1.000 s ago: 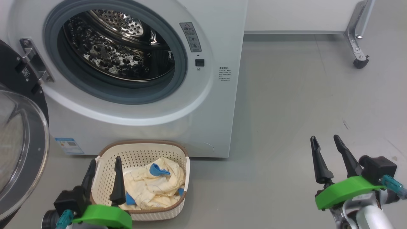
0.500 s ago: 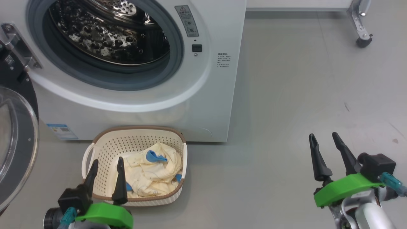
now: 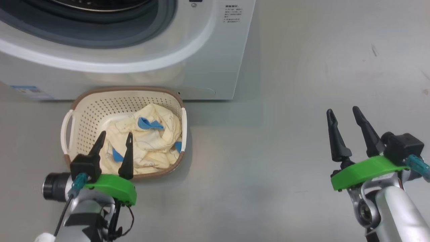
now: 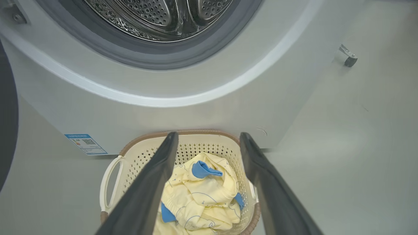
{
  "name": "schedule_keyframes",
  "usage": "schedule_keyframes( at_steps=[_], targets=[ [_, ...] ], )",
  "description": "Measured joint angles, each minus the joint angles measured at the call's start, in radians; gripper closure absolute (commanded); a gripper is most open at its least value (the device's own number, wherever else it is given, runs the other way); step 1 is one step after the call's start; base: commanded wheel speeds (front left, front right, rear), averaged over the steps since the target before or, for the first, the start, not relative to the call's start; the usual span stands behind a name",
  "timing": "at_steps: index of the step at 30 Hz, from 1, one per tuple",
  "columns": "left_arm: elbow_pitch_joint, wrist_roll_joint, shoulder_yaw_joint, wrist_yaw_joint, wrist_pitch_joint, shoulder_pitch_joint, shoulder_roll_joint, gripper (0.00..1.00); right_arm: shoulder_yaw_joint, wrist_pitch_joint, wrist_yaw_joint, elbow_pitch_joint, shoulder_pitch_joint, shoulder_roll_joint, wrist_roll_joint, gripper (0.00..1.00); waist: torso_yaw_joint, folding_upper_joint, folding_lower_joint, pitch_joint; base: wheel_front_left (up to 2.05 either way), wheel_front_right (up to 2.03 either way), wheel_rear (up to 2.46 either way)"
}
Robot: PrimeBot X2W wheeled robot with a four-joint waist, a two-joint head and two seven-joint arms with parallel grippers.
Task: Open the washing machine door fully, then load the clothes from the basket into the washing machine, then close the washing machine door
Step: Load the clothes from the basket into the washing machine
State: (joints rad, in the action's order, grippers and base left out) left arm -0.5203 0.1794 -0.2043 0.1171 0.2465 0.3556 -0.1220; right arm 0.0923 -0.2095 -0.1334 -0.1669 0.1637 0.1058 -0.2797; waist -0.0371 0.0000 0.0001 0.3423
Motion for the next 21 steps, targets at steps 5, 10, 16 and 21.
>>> schedule_keyframes(
  at_steps=[5, 10, 16, 21],
  targets=[
    [-0.129, -0.036, -0.057, 0.007, -0.001, 0.118, -0.041, 0.00, 0.005, -0.004, 0.000, 0.000, 0.046, 0.000, 0.007, 0.00, -0.024, 0.0000, 0.0001, 0.099, 0.00, 0.00, 0.00],
    [-0.281, -0.069, -0.105, 0.007, -0.009, 0.227, -0.067, 0.00, 0.014, -0.020, 0.000, -0.003, 0.084, -0.003, 0.007, 0.00, -0.055, 0.0000, 0.0002, 0.183, 0.00, 0.00, 0.00],
    [-0.460, -0.093, -0.146, 0.012, -0.028, 0.347, -0.087, 0.00, 0.028, -0.032, 0.000, -0.009, 0.123, -0.011, 0.007, 0.00, -0.097, 0.0000, 0.0001, 0.266, 0.00, 0.00, 0.00],
    [-0.549, -0.107, -0.184, 0.014, -0.038, 0.417, -0.099, 0.00, 0.036, -0.034, 0.000, -0.012, 0.151, -0.015, 0.007, 0.00, -0.126, 0.0000, 0.0001, 0.316, 0.00, 0.00, 0.00]
  ],
)
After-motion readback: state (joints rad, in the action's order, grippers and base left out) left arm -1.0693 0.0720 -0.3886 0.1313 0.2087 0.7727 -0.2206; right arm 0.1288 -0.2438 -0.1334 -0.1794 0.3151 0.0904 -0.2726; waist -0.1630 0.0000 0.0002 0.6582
